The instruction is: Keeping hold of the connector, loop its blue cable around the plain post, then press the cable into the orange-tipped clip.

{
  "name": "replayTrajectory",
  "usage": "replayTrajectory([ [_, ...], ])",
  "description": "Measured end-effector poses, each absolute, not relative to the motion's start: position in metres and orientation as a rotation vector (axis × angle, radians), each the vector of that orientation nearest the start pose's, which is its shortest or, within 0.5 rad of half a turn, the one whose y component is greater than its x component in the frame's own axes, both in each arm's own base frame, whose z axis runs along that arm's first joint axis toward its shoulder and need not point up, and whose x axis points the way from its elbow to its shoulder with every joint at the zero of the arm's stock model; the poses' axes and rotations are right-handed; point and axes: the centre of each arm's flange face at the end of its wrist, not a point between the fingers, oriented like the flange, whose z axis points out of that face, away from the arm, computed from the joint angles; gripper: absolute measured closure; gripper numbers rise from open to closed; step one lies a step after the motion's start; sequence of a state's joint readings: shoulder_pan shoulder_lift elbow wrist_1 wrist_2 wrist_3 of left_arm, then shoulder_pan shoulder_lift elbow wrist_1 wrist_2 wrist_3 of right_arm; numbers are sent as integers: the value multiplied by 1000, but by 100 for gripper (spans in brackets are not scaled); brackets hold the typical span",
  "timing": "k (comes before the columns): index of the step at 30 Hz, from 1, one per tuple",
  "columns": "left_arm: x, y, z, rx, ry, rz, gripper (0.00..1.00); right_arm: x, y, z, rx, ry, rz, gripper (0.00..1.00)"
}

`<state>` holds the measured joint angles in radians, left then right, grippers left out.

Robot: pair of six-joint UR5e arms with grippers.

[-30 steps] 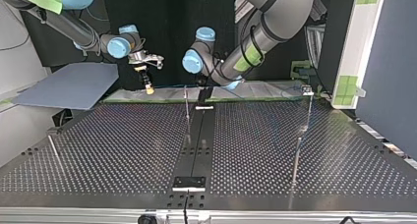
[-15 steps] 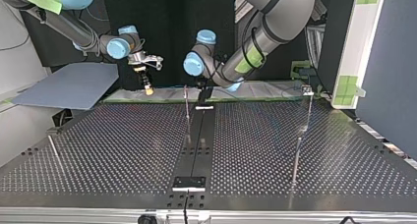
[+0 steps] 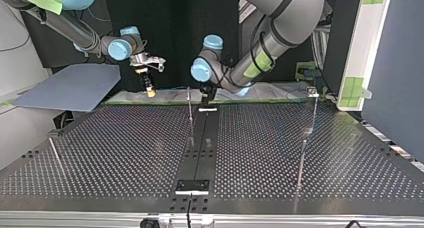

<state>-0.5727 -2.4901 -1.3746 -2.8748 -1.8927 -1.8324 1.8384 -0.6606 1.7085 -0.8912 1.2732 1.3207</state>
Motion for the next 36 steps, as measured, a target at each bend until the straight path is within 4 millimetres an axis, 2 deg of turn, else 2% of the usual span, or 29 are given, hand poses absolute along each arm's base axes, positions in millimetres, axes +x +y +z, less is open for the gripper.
replayTrajectory([
  [20, 539, -435, 35, 48, 1992, -300, 99, 317, -564, -20, 1758, -752, 1381, 100],
  [31, 544, -432, 2, 53, 2029, -285, 99, 317, -566, -19, 1754, -756, 1391, 100],
  [36, 557, -429, 5, 42, 2030, -289, 99, 319, -570, -16, 1751, -760, 1403, 100],
])
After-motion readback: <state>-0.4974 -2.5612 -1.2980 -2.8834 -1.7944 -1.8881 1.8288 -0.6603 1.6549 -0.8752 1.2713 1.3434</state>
